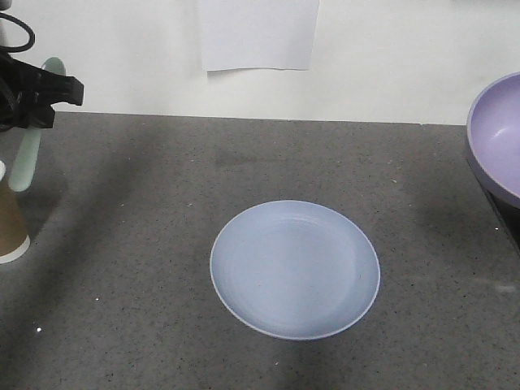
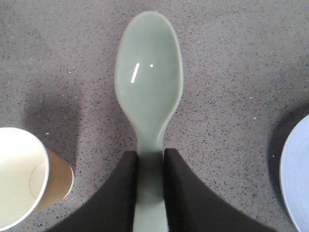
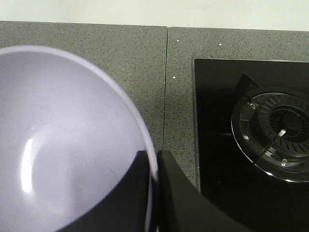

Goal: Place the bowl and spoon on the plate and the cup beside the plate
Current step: 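Position the base in front of the pale blue plate, then lower the held bowl onto the plate with the right gripper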

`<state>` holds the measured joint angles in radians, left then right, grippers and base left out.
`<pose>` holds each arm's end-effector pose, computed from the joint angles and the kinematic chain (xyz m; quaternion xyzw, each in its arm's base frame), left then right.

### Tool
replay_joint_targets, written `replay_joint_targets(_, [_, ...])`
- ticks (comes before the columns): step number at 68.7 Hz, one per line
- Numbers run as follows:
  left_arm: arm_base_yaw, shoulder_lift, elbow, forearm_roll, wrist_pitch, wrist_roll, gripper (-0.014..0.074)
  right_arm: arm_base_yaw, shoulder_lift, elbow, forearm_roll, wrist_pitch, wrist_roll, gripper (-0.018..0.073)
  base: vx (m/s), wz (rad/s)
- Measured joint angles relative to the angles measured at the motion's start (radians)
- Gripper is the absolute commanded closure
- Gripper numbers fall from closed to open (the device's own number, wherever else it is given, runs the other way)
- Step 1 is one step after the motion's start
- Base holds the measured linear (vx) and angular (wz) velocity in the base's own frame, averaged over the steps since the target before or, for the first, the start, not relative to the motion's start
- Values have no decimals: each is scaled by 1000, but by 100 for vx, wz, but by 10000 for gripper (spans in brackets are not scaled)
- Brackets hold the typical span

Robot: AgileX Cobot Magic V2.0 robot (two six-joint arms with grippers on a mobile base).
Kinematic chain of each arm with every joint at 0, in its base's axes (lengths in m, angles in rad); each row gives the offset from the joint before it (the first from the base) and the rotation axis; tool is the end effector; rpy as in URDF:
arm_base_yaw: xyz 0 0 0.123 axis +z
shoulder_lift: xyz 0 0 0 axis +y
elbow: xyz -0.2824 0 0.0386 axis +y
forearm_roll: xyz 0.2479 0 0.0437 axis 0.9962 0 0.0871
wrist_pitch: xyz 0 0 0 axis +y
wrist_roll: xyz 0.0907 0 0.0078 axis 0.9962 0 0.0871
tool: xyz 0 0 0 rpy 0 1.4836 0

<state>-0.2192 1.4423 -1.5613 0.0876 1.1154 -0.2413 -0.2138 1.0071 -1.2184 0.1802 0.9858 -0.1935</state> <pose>0.2932 -0.0580 0.4092 -0.0050 0.9449 -0.0318 0.3258 0.1836 -0.0259 0.4204 0.0220 0.9002 0.0011 0.4350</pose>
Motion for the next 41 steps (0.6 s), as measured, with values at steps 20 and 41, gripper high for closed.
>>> replay_joint_targets(20, [0, 0, 0, 0, 0, 0, 603, 0, 0, 0, 0, 0, 0, 566, 0, 0])
replay_joint_targets(41, [0, 0, 0, 0, 0, 0, 603, 0, 0, 0, 3, 0, 0, 566, 0, 0])
